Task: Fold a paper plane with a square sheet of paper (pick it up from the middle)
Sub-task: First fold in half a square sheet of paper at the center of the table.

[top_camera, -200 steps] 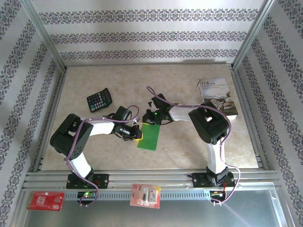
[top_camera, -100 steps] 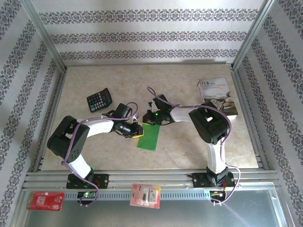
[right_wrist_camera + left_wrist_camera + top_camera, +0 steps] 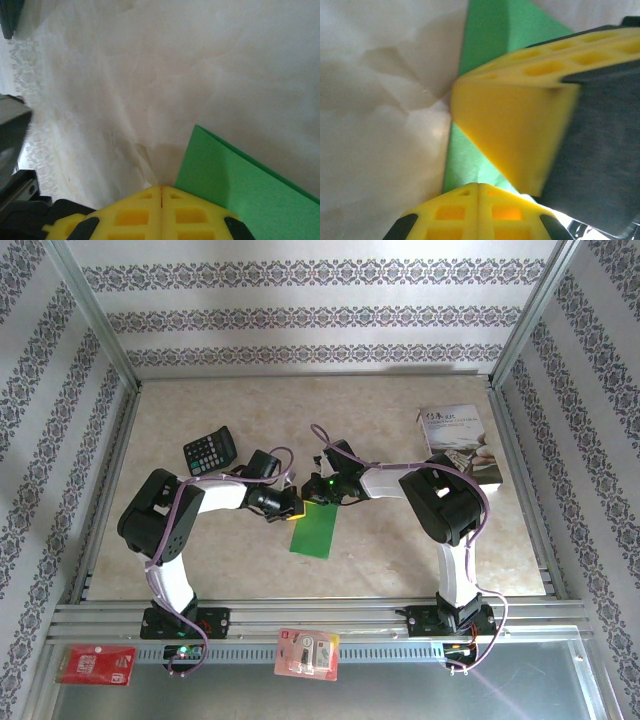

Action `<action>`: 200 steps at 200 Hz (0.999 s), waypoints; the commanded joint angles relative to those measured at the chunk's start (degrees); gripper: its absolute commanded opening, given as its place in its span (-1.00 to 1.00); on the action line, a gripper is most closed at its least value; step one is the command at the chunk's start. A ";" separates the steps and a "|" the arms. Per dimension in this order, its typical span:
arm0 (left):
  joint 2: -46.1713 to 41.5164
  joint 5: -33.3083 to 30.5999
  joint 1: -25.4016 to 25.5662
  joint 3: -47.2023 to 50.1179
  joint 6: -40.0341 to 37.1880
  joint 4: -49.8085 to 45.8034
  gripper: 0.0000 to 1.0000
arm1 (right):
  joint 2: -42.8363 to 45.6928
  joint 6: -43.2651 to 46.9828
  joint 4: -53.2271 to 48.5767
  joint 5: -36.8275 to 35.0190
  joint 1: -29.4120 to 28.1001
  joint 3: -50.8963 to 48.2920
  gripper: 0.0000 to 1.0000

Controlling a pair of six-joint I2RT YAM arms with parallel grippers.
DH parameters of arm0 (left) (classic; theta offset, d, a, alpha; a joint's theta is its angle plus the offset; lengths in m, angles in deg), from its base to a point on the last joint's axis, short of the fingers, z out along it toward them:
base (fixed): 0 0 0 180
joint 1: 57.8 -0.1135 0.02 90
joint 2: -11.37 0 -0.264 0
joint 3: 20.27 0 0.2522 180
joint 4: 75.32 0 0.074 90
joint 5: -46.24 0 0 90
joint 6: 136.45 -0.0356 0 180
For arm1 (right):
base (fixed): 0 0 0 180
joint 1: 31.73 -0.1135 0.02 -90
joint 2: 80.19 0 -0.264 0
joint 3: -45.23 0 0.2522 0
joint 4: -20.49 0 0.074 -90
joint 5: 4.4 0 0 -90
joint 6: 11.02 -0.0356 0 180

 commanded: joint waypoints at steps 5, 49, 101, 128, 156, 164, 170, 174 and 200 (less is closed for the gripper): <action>0.19 1.56 -0.23 1.64 -0.03 1.36 -1.00 | -2.60 1.66 -5.81 -5.23 0.80 -2.69 -1.00; -1.88 1.94 0.56 6.73 0.26 0.85 -1.00 | -2.98 0.94 -6.27 -6.40 0.82 -2.89 -1.00; -5.51 2.12 2.74 11.59 0.64 -0.27 -1.00 | -3.32 0.32 -6.65 -7.14 0.73 -2.59 -1.00; -7.71 1.96 3.70 15.21 1.59 0.23 -1.00 | -3.56 0.41 -7.01 -7.33 0.70 -2.49 -1.00; -9.53 2.16 4.51 19.56 3.50 2.53 -1.00 | -3.57 0.71 -7.56 -7.52 0.61 -2.18 -1.00; -9.94 2.39 4.54 20.65 4.15 3.39 -1.00 | -3.52 0.83 -7.71 -7.64 0.72 -2.13 -1.00; -10.32 2.38 4.60 21.43 4.51 3.74 -1.00 | -3.52 0.91 -7.75 -7.64 0.70 -2.05 -1.00; -10.63 2.34 4.71 21.96 4.87 4.08 -1.00 | -3.57 0.90 -7.77 -7.65 0.65 -2.01 -1.00; -11.28 2.45 5.82 24.14 6.19 5.86 -1.00 | -3.69 1.26 -7.91 -7.52 0.55 -1.72 -1.00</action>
